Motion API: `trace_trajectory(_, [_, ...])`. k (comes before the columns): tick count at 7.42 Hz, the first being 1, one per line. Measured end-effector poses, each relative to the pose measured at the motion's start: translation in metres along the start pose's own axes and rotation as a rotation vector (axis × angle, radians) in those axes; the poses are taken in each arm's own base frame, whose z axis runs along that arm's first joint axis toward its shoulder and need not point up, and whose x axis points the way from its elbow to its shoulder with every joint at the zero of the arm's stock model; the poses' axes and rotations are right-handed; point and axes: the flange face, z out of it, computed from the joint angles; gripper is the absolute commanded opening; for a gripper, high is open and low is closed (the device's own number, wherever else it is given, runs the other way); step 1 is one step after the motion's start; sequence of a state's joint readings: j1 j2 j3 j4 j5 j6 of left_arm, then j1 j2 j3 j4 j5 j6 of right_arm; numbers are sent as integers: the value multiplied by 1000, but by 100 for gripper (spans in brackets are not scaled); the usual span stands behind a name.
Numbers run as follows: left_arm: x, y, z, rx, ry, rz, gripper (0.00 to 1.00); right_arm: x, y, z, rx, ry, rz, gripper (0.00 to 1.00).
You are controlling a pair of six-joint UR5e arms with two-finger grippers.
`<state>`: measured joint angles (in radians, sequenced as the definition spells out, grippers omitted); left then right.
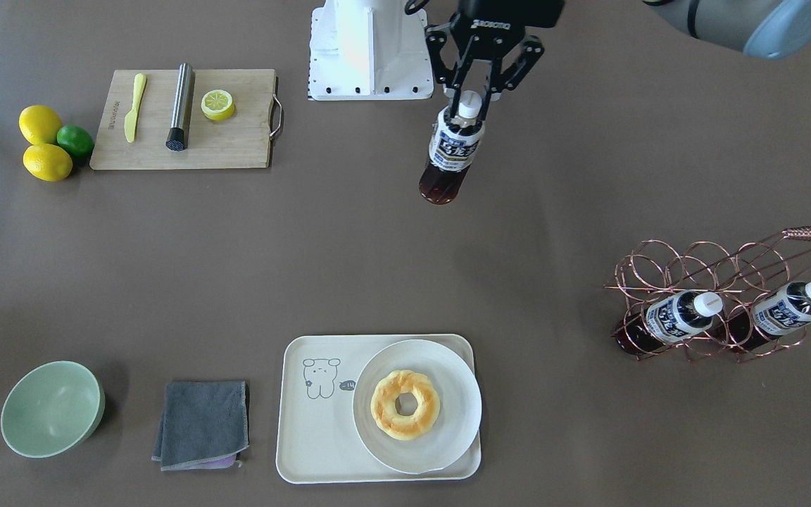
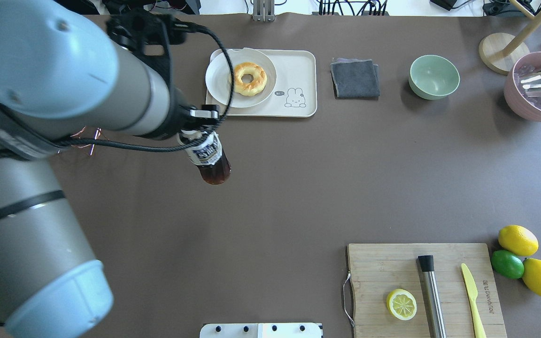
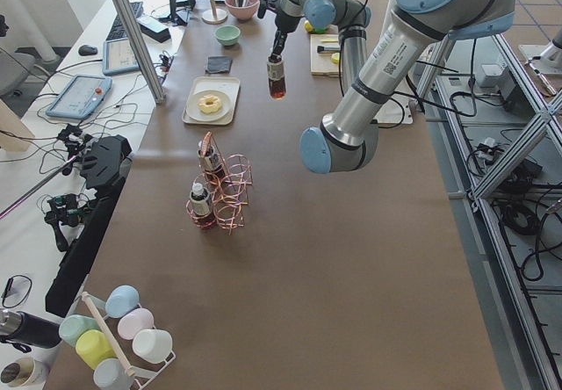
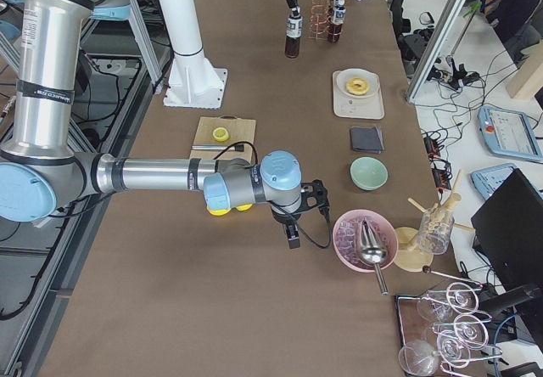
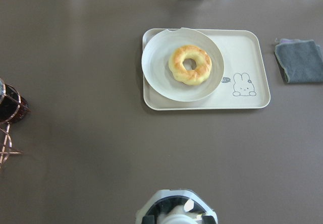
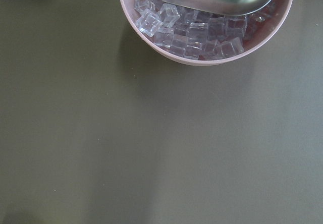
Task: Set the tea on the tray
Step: 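Carry the bottle with the left gripper toward the middle of the table, then lower the bottle upright onto the table and open the left gripper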
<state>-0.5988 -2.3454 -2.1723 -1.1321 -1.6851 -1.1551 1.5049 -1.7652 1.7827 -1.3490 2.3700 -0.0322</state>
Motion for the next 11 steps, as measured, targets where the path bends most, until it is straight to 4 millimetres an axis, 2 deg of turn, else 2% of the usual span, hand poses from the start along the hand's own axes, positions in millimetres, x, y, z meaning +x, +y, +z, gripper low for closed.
trace_trajectory(1, [44, 17, 23, 8, -37, -2, 0, 2, 0, 2, -4, 1, 4, 100])
trace_trajectory(2, [71, 29, 42, 6, -65, -21, 0, 5, 0, 5, -8, 1, 8, 100])
trace_trajectory(4, [99, 55, 68, -19, -73, -37, 0, 7, 0, 7, -12, 1, 13, 100])
trace_trajectory(6, [113, 65, 93, -31, -72, -40, 0, 9, 1, 9, -17, 1, 17, 100])
trace_trajectory(7, [115, 68, 99, -35, -73, -38, 0, 10, 2, 10, -18, 0, 18, 100])
trace_trajectory(11, [116, 72, 105, -39, -70, -34, 0, 13, 6, 13, -26, -1, 25, 100])
